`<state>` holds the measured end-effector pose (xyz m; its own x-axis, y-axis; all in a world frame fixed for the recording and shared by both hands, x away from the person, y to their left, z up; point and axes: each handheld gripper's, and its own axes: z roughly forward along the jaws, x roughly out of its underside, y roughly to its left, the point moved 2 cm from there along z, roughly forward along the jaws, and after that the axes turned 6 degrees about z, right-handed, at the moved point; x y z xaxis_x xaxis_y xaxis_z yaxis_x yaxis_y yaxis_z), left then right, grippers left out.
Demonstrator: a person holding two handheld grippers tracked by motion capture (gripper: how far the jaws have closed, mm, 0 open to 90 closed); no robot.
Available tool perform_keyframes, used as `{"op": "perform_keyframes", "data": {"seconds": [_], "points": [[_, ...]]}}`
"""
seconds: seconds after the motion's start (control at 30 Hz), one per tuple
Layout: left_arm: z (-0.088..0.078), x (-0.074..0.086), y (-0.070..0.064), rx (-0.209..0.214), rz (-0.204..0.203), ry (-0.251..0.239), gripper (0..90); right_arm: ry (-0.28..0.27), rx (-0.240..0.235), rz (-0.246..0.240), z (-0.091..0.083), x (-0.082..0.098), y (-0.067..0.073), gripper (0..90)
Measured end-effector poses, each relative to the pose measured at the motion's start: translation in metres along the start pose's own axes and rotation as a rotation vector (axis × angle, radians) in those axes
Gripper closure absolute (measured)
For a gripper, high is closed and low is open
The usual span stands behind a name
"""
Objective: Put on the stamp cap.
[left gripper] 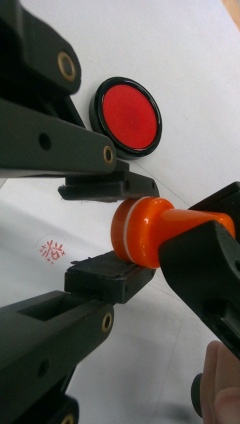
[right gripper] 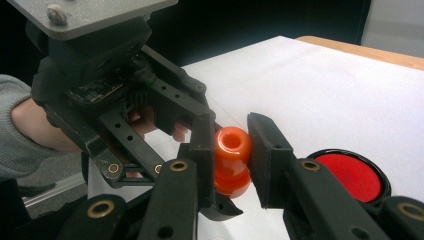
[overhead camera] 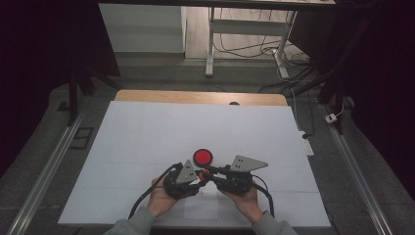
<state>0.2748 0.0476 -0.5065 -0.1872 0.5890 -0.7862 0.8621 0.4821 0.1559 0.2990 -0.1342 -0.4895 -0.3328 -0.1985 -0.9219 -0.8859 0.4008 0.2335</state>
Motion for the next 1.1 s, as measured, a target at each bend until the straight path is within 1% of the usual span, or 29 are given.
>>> {"op": "perform_keyframes", "data": {"seconds": [0.13,0.27,0.4,0.57,0.63,0.77,0.8,0.97,1.1], "points": [[0.0008,0.0005,-0.0009,-0.003,0.001,0.013,65.3,0.001,0.008,-0.002,0.0009,0.0020,0.0005,73.1],[0.0005,0.0009,-0.0015,-0.003,0.001,0.017,65.3,-0.017,-0.003,0.017,0.0012,0.0056,-0.0005,73.1],[0.0013,0.0015,-0.0012,0.001,0.001,0.021,65.2,-0.015,-0.003,0.018,0.0015,0.0067,-0.0004,73.1],[0.0009,0.0017,0.0008,0.013,-0.012,0.000,65.1,-0.011,-0.001,0.022,0.0014,0.0051,-0.0012,72.9],[0.0008,0.0014,0.0011,0.011,-0.021,-0.008,65.0,-0.018,0.000,0.026,0.0008,0.0035,-0.0012,72.9],[0.0008,0.0019,0.0026,0.012,-0.023,-0.013,64.7,-0.027,0.000,0.034,0.0008,0.0034,-0.0023,72.7],[0.0006,0.0020,0.0033,0.016,-0.028,-0.016,64.5,-0.029,-0.002,0.037,0.0009,0.0031,-0.0027,72.8],[0.0007,0.0024,0.0048,0.020,-0.038,-0.019,63.7,-0.036,0.004,0.030,0.0010,0.0024,-0.0024,72.7],[0.0012,0.0031,0.0066,0.027,-0.052,-0.012,60.0,-0.030,0.015,0.016,0.0009,0.0024,-0.0017,72.7]]}}
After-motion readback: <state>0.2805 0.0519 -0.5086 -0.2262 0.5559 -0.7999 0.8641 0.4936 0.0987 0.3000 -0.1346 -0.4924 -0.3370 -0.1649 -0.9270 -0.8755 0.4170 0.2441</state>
